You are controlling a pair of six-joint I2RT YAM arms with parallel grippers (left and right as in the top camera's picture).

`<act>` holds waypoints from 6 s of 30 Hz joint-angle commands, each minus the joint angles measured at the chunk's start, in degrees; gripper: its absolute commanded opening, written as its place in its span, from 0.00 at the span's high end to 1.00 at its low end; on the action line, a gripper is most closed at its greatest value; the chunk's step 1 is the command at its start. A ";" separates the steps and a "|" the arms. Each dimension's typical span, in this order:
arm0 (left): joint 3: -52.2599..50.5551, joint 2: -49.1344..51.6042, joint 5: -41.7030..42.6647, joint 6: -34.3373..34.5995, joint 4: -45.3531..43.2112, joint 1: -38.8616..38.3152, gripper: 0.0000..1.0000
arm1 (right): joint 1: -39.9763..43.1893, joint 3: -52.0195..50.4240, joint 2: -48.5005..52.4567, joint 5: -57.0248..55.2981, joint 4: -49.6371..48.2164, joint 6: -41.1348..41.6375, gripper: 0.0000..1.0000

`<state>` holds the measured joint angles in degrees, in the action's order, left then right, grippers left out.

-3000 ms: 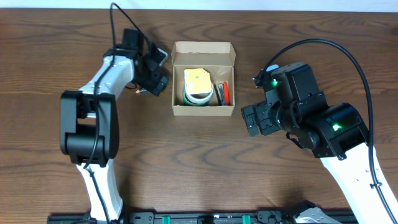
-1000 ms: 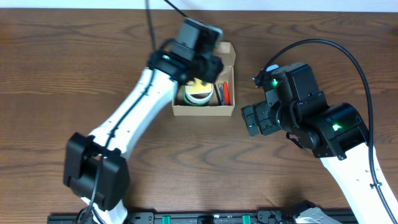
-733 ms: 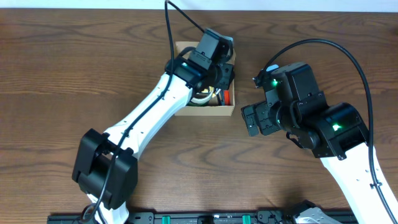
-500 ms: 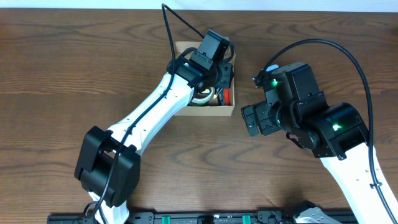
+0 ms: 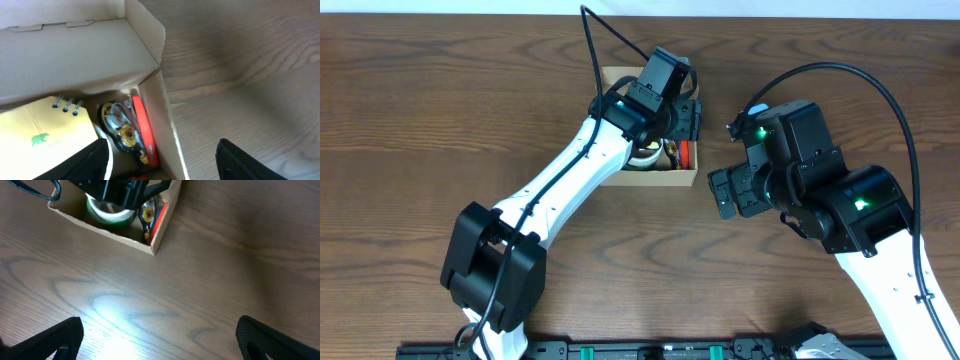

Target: Pack container

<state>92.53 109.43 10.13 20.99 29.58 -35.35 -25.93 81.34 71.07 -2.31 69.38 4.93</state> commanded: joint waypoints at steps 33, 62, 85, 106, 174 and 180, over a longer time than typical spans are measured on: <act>-0.02 -2.36 9.11 1.16 5.51 31.04 0.94 | 5.51 -5.79 10.51 -0.63 -25.66 15.76 0.99; 2.97 24.35 33.62 25.57 -21.03 31.93 0.94 | 20.79 -5.64 53.40 41.22 -71.41 39.91 0.98; 3.28 24.26 45.72 25.38 -32.39 32.61 0.94 | 19.63 -5.64 53.46 46.45 -80.85 38.42 0.99; 3.28 16.46 54.45 18.29 -39.10 33.51 0.94 | 22.64 -3.26 52.68 63.76 -91.43 33.09 0.98; -9.35 -30.67 9.92 -17.14 32.65 18.18 0.94 | 11.72 -6.95 1.64 22.10 -17.84 -0.72 0.98; -21.81 -50.31 7.19 -14.78 30.60 9.57 0.94 | 11.58 -19.26 -15.67 18.82 -14.34 0.70 0.98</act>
<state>78.15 65.65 19.84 3.86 60.88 -22.26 -13.63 69.19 60.42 19.29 54.43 4.54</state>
